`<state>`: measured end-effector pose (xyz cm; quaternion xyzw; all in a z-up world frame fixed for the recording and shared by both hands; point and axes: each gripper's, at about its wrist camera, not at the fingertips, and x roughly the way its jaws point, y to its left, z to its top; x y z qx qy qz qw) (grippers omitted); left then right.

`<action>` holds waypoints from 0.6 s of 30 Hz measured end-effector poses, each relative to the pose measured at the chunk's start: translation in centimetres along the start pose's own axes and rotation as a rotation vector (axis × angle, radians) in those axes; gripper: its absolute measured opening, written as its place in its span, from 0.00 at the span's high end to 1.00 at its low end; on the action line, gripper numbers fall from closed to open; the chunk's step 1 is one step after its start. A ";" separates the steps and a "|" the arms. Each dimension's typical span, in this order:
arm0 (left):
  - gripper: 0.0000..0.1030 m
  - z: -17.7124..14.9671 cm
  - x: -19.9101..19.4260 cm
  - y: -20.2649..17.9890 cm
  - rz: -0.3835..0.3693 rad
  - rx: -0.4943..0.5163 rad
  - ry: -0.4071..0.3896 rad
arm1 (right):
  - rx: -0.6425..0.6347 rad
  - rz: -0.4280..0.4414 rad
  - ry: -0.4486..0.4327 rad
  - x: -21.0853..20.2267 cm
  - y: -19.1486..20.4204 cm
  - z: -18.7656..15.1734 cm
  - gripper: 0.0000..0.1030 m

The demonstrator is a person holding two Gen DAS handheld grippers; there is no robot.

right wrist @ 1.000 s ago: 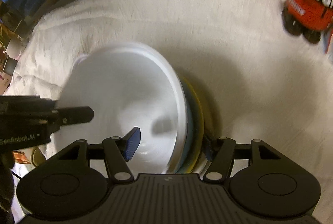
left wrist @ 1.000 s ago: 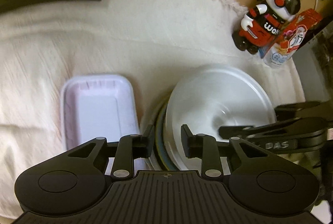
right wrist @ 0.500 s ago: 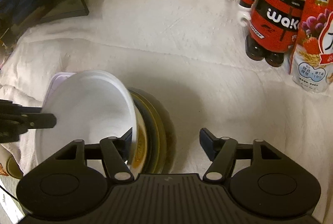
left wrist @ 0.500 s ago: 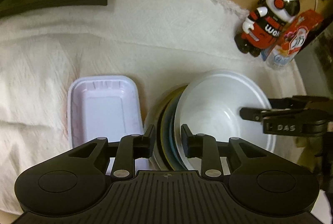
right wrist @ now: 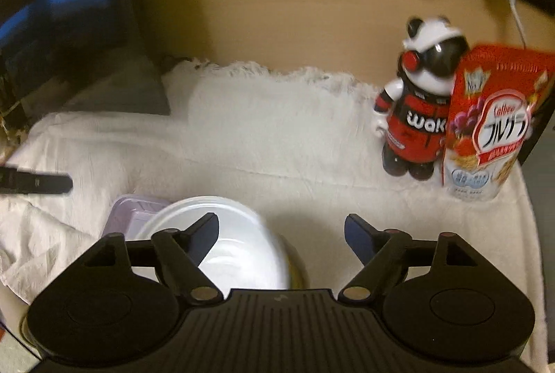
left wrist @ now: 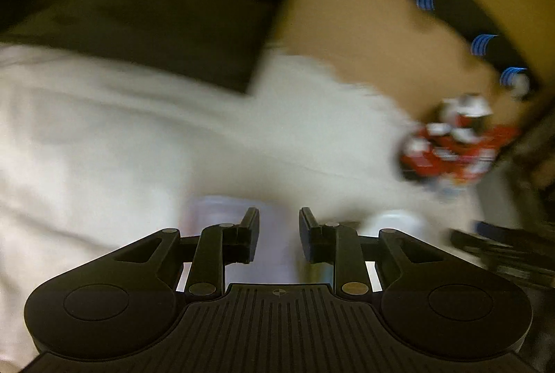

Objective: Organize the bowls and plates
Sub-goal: 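Lower the bowl stack onto the steel bowl and open both grippers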

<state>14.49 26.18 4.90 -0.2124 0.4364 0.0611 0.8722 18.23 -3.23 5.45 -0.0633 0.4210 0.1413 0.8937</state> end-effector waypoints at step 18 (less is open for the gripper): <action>0.73 -2.9 8.6 4.9 0.040 0.161 0.237 | 0.051 0.023 0.077 -0.7 14.2 -7.2 0.38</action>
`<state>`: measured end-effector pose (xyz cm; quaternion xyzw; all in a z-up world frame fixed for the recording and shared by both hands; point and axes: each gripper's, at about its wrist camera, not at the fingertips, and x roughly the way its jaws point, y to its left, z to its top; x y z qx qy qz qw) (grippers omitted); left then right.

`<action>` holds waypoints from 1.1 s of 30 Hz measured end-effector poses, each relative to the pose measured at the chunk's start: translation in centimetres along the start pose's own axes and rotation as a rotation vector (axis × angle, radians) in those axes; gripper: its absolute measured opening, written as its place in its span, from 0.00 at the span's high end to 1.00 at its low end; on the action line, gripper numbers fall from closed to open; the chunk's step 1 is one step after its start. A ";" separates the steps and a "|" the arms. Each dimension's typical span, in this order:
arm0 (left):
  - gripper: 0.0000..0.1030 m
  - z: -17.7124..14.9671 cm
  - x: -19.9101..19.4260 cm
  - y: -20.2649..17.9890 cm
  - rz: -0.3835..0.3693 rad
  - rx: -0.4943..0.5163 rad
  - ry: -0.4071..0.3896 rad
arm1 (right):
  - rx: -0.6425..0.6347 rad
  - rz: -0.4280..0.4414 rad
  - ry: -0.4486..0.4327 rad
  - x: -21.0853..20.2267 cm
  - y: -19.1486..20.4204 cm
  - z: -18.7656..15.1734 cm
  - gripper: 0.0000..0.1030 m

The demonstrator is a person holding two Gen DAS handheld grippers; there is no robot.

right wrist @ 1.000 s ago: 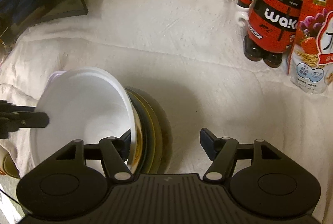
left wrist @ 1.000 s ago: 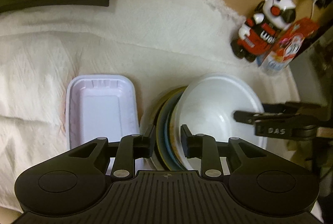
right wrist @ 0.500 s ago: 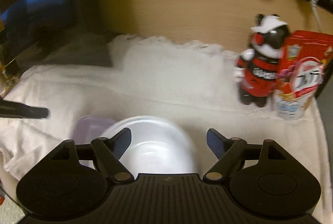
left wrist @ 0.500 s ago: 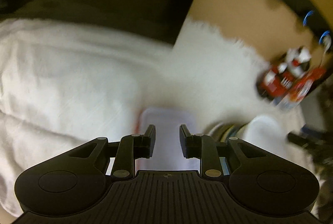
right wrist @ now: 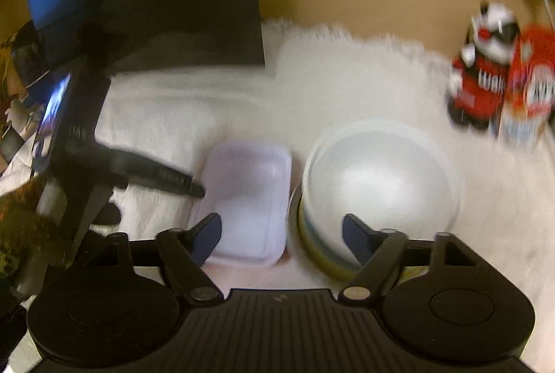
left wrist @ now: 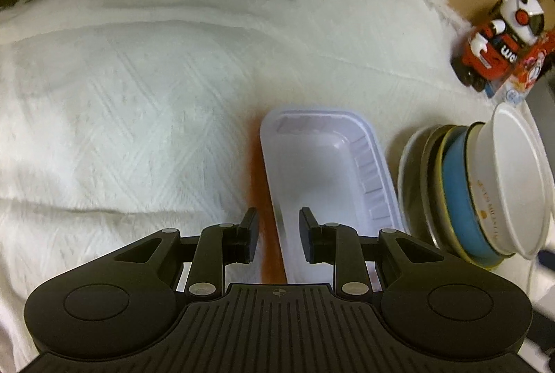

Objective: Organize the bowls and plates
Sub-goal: 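Lower the bowl stack onto the steel bowl and open both grippers, then grip the white rectangular tray rim with both grippers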

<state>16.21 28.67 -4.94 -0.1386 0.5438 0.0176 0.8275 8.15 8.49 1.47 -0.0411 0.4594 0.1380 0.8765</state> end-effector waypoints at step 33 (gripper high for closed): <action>0.85 -3.6 -0.2 4.3 -0.006 0.098 0.072 | 0.121 0.157 0.265 13.0 4.2 -2.7 0.40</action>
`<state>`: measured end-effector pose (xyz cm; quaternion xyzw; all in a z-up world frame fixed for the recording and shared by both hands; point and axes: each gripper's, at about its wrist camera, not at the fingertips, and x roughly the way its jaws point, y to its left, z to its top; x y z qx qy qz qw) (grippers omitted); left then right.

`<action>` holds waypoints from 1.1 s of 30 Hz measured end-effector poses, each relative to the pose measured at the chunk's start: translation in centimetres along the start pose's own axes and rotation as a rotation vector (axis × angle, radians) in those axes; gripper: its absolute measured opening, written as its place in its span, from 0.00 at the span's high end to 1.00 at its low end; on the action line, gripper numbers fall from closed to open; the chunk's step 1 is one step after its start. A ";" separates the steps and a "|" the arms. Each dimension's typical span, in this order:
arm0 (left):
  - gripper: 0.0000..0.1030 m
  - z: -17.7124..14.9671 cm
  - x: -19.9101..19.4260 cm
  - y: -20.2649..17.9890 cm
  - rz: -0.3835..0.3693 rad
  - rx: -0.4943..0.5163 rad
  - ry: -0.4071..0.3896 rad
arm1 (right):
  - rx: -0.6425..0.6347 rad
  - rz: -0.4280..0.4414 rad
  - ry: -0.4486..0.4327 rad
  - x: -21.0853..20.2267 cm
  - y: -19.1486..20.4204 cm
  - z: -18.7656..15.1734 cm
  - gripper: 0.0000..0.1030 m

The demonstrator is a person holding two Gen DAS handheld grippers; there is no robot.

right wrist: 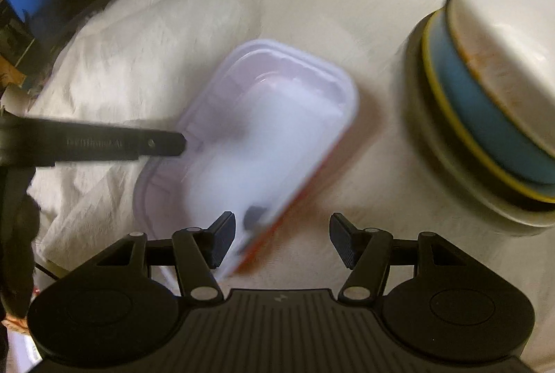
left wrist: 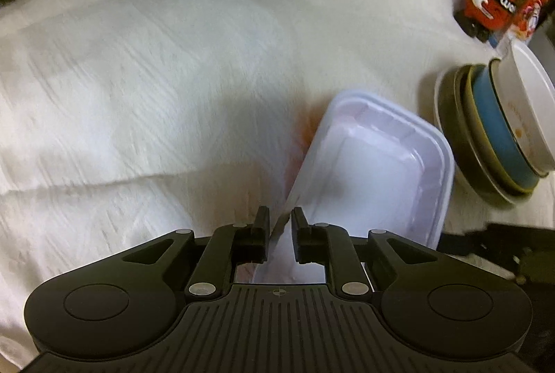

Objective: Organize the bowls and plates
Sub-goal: 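Grip the white rectangular tray rim with both grippers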

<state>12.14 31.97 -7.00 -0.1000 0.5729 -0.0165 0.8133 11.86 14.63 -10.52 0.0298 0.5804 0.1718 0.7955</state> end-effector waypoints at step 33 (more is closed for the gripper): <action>0.85 -0.3 -0.8 3.7 -0.035 -0.208 -0.027 | -0.233 -0.160 -0.155 -2.4 1.9 1.4 0.23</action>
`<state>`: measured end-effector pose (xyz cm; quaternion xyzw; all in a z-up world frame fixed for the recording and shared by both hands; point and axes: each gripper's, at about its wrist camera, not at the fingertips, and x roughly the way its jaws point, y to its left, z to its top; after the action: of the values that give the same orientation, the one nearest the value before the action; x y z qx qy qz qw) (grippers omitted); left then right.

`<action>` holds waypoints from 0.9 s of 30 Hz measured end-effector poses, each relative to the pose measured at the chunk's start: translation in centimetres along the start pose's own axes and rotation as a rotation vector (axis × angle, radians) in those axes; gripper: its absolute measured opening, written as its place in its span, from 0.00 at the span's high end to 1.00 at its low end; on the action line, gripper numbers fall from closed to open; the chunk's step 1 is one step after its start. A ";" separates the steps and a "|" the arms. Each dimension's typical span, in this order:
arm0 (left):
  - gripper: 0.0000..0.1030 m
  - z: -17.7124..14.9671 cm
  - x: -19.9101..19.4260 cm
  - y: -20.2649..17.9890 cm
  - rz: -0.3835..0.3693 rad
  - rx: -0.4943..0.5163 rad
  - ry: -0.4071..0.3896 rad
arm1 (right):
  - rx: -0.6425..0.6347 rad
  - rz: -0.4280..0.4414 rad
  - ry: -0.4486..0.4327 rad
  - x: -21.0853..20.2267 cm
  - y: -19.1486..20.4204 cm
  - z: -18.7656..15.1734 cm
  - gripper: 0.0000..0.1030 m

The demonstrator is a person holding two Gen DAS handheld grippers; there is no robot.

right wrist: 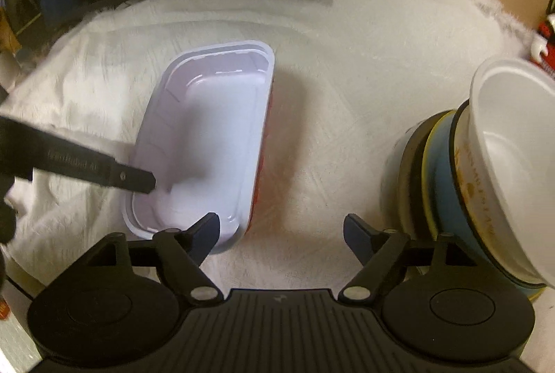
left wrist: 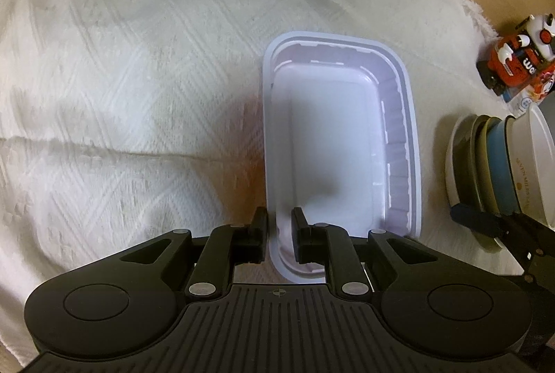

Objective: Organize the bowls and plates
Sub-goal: 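Grip the white rectangular tray rim with both grippers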

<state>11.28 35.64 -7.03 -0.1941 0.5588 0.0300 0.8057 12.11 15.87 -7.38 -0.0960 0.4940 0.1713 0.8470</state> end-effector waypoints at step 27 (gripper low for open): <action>0.85 2.9 1.0 -2.2 0.084 0.071 -0.060 | 0.082 0.090 0.035 4.7 0.1 4.3 0.75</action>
<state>14.77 34.46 -6.48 -0.1409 0.5427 0.0496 0.8265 17.67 18.28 -9.36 -0.0419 0.5193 0.1871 0.8328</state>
